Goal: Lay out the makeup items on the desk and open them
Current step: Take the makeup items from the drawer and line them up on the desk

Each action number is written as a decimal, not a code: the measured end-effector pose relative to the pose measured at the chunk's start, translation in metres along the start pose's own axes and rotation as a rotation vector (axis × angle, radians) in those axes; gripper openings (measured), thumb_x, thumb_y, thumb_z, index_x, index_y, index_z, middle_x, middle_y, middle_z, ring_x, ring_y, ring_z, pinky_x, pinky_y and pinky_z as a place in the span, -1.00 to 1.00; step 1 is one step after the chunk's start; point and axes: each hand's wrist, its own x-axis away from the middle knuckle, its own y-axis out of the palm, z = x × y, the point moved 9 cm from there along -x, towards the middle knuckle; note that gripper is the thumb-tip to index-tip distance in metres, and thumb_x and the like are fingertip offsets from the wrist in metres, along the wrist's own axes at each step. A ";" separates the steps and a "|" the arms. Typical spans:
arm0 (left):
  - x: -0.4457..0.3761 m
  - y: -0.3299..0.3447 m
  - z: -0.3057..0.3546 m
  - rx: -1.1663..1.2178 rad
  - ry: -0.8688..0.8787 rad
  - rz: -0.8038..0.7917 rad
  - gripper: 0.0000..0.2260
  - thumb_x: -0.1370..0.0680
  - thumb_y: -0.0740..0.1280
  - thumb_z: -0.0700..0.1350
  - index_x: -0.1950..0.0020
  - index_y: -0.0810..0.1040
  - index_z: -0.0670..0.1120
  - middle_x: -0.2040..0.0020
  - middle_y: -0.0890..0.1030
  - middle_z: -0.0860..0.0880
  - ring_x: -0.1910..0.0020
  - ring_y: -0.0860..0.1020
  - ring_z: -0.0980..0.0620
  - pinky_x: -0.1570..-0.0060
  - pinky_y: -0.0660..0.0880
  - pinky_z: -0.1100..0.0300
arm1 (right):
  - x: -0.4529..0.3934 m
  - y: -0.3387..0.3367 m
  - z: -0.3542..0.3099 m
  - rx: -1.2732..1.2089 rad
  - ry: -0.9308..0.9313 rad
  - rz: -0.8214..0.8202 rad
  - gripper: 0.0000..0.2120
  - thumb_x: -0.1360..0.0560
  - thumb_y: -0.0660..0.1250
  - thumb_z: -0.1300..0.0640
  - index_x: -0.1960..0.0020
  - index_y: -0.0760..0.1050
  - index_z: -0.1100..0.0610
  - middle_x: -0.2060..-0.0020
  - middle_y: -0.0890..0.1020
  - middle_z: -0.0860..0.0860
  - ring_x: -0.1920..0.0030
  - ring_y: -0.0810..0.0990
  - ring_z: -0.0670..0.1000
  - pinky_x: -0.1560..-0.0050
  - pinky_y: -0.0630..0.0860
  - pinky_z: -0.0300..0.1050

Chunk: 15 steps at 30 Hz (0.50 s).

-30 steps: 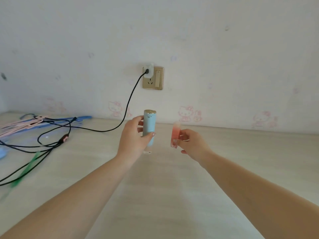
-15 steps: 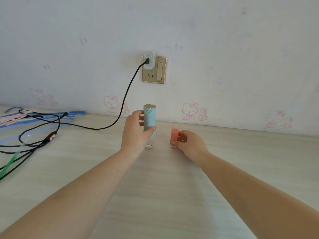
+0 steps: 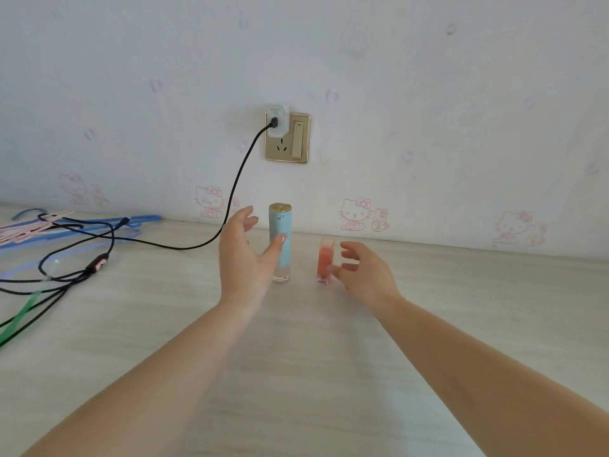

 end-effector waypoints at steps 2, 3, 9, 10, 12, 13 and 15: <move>0.015 -0.007 0.021 0.098 0.023 -0.015 -0.75 -0.44 0.44 -0.16 -0.07 0.51 0.02 0.02 0.54 0.15 0.01 0.51 0.29 -0.13 0.47 0.20 | 0.014 -0.018 -0.007 -0.106 -0.036 0.053 -0.68 -0.44 0.42 0.11 -0.17 0.50 -0.05 -0.10 0.58 -0.12 -0.03 0.59 -0.11 -0.12 0.56 0.00; 0.023 -0.006 0.032 0.131 0.035 -0.051 -0.81 -0.45 0.43 -0.18 0.01 0.53 0.03 0.07 0.57 0.14 0.04 0.53 0.26 -0.12 0.50 0.18 | 0.021 -0.026 -0.011 -0.145 -0.057 0.064 -0.74 -0.44 0.42 0.12 -0.09 0.52 -0.09 -0.05 0.60 -0.13 -0.02 0.59 -0.13 -0.12 0.57 0.02; 0.080 0.022 0.103 0.160 0.186 -0.313 -0.76 -0.44 0.43 -0.23 0.02 0.53 0.06 0.10 0.60 0.11 0.03 0.55 0.24 -0.06 0.43 0.36 | 0.086 -0.079 -0.030 -0.212 -0.140 0.079 -0.81 -0.45 0.42 0.16 0.05 0.56 -0.13 0.07 0.65 -0.18 0.00 0.62 -0.18 -0.11 0.58 0.04; 0.092 0.029 0.116 0.165 0.215 -0.355 -0.76 -0.43 0.44 -0.23 0.02 0.53 0.07 0.09 0.60 0.11 0.02 0.55 0.24 -0.06 0.43 0.36 | 0.102 -0.093 -0.032 -0.198 -0.161 0.086 -0.80 -0.44 0.42 0.16 0.06 0.56 -0.15 0.08 0.66 -0.18 0.00 0.62 -0.19 -0.12 0.58 0.06; 0.113 0.040 0.140 0.162 0.285 -0.418 -0.75 -0.42 0.46 -0.17 0.04 0.52 0.13 0.08 0.60 0.14 0.00 0.54 0.23 -0.08 0.43 0.32 | 0.131 -0.117 -0.035 -0.164 -0.195 0.088 -0.78 -0.44 0.43 0.17 0.06 0.57 -0.16 0.09 0.67 -0.19 0.01 0.63 -0.20 -0.13 0.56 0.07; 0.128 0.048 0.153 0.159 0.326 -0.456 -0.76 -0.42 0.45 -0.14 0.06 0.50 0.16 0.06 0.59 0.16 -0.01 0.53 0.24 -0.08 0.42 0.31 | 0.148 -0.133 -0.033 -0.150 -0.199 0.102 -0.79 -0.44 0.43 0.17 0.06 0.57 -0.15 0.11 0.67 -0.20 0.01 0.63 -0.20 -0.14 0.56 0.06; 0.163 0.065 0.176 0.169 0.387 -0.536 -0.76 -0.42 0.44 -0.12 0.07 0.48 0.19 0.03 0.57 0.19 -0.01 0.53 0.26 -0.06 0.42 0.37 | 0.184 -0.165 -0.022 -0.108 -0.186 0.135 -0.80 -0.43 0.43 0.17 0.06 0.58 -0.12 0.12 0.68 -0.20 0.02 0.63 -0.20 -0.14 0.55 0.05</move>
